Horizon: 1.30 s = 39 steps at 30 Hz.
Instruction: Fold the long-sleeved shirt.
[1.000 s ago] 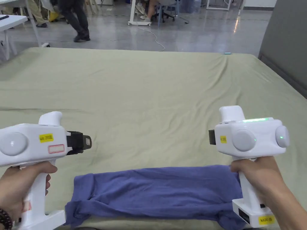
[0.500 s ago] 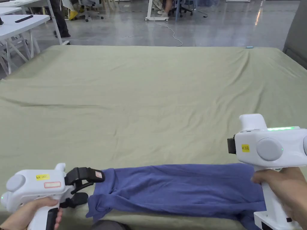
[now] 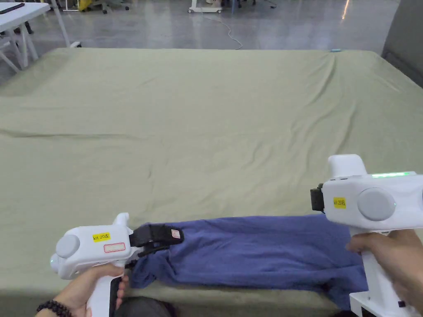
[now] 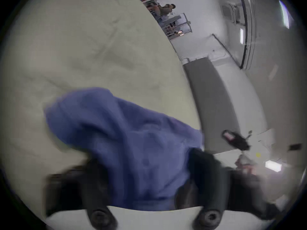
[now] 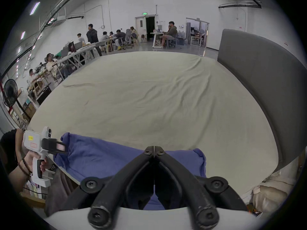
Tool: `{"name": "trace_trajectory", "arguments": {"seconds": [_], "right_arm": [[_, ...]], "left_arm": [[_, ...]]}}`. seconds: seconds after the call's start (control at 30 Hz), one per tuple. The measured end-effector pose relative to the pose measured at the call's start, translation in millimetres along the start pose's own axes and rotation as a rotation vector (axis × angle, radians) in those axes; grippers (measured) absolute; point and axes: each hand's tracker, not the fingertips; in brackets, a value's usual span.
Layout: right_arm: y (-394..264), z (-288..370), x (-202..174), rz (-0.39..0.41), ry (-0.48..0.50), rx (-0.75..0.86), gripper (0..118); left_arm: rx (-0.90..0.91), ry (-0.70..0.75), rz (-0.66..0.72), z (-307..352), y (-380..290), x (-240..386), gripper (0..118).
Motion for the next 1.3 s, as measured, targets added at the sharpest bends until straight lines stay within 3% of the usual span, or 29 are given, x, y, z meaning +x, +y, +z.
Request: {"name": "trace_trajectory", "arguments": {"seconds": [0.07,0.13,0.23,0.5,0.83,1.0,1.07,1.17,1.3], "right_arm": [[-1.4,0.7,-1.3,0.002,0.002,-0.004,0],[-1.9,0.5,-0.5,0.001,0.007,-0.007,0],[-2.5,1.1,0.3,0.000,0.008,-0.007,0],[0.3,3.2,3.0,-0.007,0.007,-0.010,0],[6.4,3.6,0.3,-0.014,0.017,0.007,0],[3.8,2.2,-2.3,-0.017,0.031,0.001,0],[1.5,4.0,-2.0,-0.015,0.034,0.003,0],[-2.1,7.1,-0.2,-0.021,0.035,0.005,0],[-8.2,14.1,5.4,-0.041,0.031,0.016,0]], "left_arm": [[-0.049,0.237,-0.064,-7.2,-4.1,5.4,3],[-0.028,0.117,-0.044,0.2,-0.6,4.4,4],[0.000,0.158,-0.125,5.8,3.4,16.1,4],[0.140,0.220,-0.182,65.8,25.0,10.1,3],[0.298,0.503,-0.096,178.7,38.1,-23.0,3],[0.303,0.409,-0.100,171.9,35.3,9.9,3],[0.270,0.261,-0.131,156.4,32.3,53.7,3],[0.226,0.148,-0.213,126.8,25.0,110.7,3],[0.086,0.154,-0.318,48.8,10.5,185.0,3]]}}
